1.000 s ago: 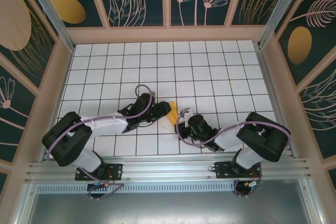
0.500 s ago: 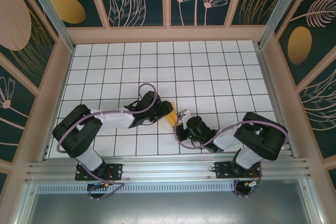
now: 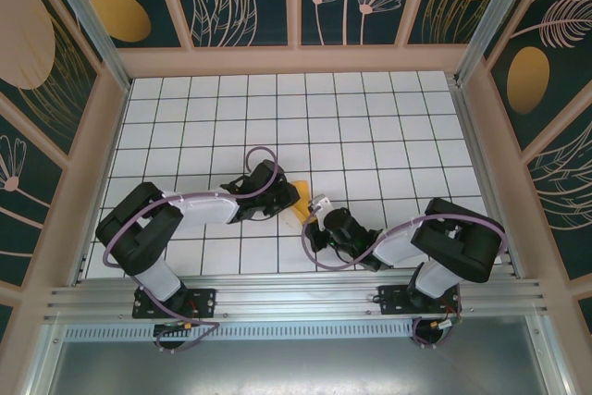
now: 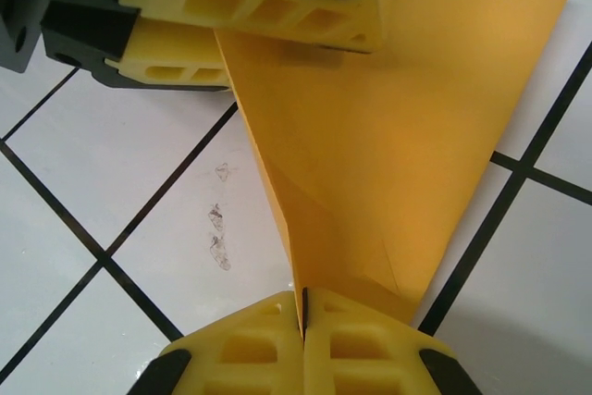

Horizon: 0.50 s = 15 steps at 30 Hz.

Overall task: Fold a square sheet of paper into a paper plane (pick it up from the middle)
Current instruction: Fold the wing for the fifth time at the center of the table.

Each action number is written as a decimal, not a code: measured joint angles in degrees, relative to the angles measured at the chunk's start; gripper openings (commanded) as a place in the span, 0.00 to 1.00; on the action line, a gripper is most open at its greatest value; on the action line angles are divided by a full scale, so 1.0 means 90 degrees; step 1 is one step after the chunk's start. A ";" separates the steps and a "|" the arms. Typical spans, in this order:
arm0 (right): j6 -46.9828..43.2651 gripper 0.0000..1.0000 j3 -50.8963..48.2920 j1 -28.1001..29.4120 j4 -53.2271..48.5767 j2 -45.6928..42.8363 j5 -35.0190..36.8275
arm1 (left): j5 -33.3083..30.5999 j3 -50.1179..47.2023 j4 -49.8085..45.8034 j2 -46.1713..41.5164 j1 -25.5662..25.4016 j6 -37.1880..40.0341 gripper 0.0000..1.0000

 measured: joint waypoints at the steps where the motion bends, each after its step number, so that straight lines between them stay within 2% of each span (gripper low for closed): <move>1: -0.0039 0.08 0.0027 0.0024 -0.0056 0.0000 0.0056 | 0.0000 0.0010 -0.0029 0.0000 0.0000 -0.0010 0.14; 7: -0.0257 0.19 0.0313 0.0321 -0.0627 -0.0005 0.0641 | 0.0000 0.0032 -0.0109 0.0000 0.0007 0.0029 0.03; 10: -0.0401 0.25 0.0532 0.0510 -0.0979 -0.0015 0.1064 | 0.0007 0.0039 -0.0134 0.0000 0.0012 0.0036 0.02; 15: -0.0631 0.26 0.0947 0.0913 -0.1564 -0.0015 0.1829 | 0.0015 0.0039 -0.0172 0.0002 0.0012 0.0036 0.02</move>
